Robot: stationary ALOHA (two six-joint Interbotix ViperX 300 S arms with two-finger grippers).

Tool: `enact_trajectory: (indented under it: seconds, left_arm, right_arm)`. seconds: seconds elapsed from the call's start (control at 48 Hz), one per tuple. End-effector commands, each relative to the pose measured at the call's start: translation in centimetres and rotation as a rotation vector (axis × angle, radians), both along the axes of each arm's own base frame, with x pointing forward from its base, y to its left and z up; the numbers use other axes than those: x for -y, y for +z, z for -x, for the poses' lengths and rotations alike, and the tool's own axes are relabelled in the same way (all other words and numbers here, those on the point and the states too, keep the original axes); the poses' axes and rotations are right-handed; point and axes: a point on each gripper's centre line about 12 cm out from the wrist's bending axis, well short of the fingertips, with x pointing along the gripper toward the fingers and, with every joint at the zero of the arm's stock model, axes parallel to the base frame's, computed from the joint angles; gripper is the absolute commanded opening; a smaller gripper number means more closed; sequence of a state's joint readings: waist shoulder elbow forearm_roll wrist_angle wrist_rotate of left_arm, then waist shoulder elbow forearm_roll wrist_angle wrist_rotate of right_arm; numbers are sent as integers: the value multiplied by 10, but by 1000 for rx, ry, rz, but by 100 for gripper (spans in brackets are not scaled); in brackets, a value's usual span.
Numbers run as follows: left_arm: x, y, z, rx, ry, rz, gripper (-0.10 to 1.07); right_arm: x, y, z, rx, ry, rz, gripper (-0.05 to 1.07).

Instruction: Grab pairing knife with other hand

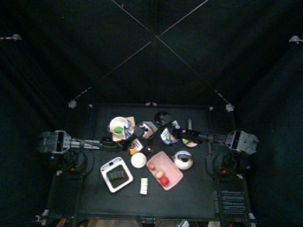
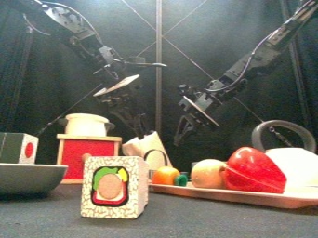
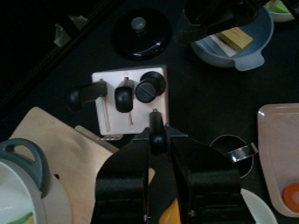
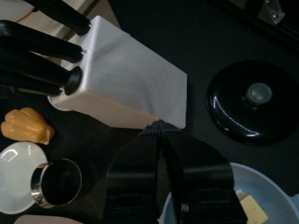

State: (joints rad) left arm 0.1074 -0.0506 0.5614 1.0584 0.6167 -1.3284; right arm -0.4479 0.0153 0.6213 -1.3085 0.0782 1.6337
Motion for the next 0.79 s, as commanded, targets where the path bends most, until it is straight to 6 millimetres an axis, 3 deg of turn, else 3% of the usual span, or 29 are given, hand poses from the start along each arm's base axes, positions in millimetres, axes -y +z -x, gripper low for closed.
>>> enact_trajectory:
  seconds: [0.0,0.479,0.771]
  left_arm:
    - [-1,9,-3,25,-2,-9,49]
    - [1,33,3,83,-10,-21,49]
    - [17,56,14,118,-23,-44,49]
  right_arm:
    - [0,13,-1,32,0,13,21]
    - [-2,12,0,29,3,12,21]
    - [-2,16,0,36,7,21,21]
